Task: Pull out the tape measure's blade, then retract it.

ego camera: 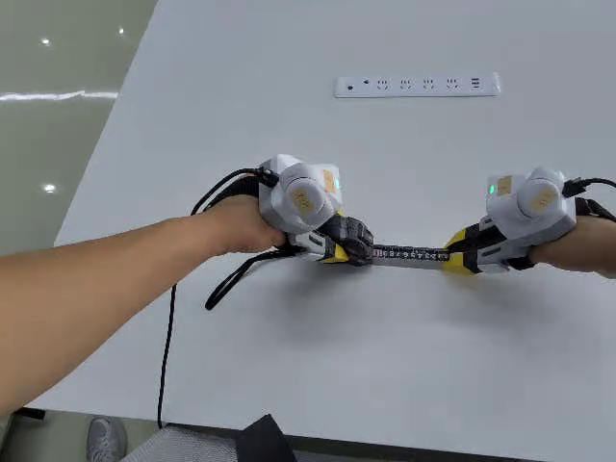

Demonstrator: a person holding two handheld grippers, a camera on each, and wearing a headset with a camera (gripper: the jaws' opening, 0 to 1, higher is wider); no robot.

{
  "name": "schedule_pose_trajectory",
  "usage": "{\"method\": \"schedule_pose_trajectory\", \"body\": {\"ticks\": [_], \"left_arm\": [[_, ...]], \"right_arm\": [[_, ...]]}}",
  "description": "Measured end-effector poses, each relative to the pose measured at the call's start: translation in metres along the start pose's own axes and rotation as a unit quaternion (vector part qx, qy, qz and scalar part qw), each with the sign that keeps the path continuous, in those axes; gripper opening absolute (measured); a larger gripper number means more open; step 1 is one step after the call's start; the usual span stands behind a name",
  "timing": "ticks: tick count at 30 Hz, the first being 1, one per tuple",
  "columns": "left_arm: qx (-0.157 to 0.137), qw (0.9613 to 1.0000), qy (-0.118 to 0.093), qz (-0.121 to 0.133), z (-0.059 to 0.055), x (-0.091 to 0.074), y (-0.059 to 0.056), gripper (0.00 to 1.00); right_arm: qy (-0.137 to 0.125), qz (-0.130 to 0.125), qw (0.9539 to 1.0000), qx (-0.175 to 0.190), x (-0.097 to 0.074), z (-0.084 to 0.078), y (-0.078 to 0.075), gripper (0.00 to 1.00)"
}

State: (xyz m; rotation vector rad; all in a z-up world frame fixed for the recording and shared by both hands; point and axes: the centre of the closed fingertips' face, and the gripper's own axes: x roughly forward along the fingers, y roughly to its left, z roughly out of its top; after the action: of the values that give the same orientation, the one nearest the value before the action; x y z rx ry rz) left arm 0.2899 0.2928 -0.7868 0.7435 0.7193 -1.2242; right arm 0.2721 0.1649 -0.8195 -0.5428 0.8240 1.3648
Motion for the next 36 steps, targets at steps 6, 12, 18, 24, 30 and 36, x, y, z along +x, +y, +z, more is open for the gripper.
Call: {"method": "schedule_pose_trajectory", "body": {"ticks": [6, 12, 18, 24, 30, 36], "left_arm": [[0.000, 1.0000, 0.000, 0.000, 0.000, 0.000, 0.000, 0.31], [0.000, 1.0000, 0.000, 0.000, 0.000, 0.000, 0.000, 0.31], [0.001, 1.0000, 0.000, -0.002, 0.000, 0.000, -0.001, 0.31], [0.001, 1.0000, 0.001, -0.002, 0.000, -0.001, -0.001, 0.31], [0.000, 1.0000, 0.001, -0.002, 0.000, -0.001, -0.001, 0.31], [0.001, 1.0000, 0.002, -0.002, 0.000, 0.000, -0.001, 0.31]], "right_arm": [[0.004, -0.002, 1.0000, 0.004, -0.007, -0.009, -0.003, 0.09], [0.006, -0.005, 0.9999, 0.010, -0.013, -0.017, -0.005, 0.09], [0.008, -0.006, 0.9998, 0.014, -0.018, -0.021, -0.005, 0.09], [0.012, -0.009, 0.9997, 0.017, -0.026, -0.028, -0.007, 0.09], [0.016, -0.012, 0.9995, 0.025, -0.034, -0.035, -0.010, 0.09], [0.021, -0.013, 0.9993, 0.029, -0.041, -0.041, -0.012, 0.09]]}}
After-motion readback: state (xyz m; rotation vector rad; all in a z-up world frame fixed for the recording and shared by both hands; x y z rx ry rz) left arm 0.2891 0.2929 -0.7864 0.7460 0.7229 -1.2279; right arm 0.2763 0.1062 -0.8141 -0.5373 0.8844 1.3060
